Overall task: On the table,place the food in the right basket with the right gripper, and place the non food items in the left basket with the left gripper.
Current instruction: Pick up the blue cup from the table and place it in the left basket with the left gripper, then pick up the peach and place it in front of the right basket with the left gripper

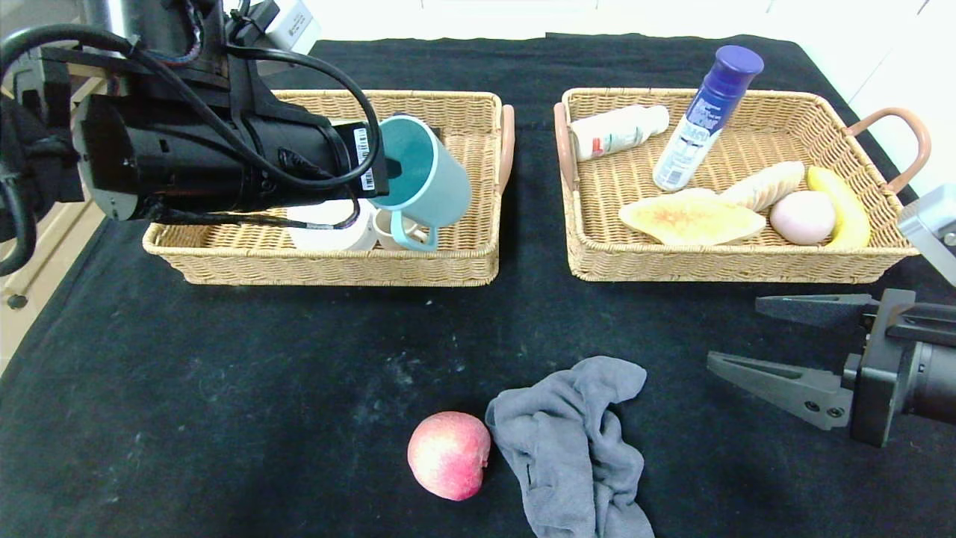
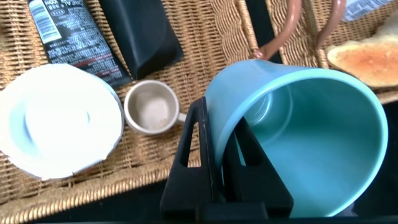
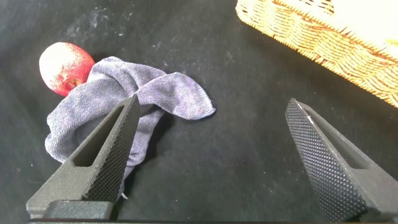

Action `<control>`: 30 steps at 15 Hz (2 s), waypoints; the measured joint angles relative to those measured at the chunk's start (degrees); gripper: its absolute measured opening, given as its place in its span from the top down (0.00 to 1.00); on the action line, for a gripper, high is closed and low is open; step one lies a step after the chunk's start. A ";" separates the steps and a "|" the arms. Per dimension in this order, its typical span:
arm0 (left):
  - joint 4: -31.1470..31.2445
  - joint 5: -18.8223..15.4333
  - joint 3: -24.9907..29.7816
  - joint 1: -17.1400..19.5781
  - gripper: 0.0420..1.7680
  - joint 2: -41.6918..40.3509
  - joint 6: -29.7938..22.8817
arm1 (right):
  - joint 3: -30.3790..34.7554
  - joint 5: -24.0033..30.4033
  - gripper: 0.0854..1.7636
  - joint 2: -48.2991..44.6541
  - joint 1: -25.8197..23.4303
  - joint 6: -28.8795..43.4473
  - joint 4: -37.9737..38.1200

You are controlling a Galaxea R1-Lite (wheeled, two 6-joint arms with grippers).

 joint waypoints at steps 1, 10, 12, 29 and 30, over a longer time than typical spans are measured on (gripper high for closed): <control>-0.15 -0.07 -0.93 0.24 0.91 0.83 0.00 | 0.00 -0.02 0.03 0.00 0.00 0.02 0.00; -1.99 -0.63 -8.13 0.93 0.91 7.23 0.05 | -0.01 0.00 0.03 -0.11 0.05 0.00 -0.02; -1.99 -0.46 -9.09 0.93 0.91 8.14 0.05 | -0.01 0.00 0.03 -0.13 0.05 -0.02 0.00; -0.06 0.13 -5.27 -0.41 0.18 4.56 2.33 | -0.34 0.02 0.03 -0.99 0.02 0.00 -0.02; 1.18 0.37 -3.91 -1.35 0.16 3.15 2.34 | -0.28 0.02 0.03 -1.23 0.02 0.00 -0.02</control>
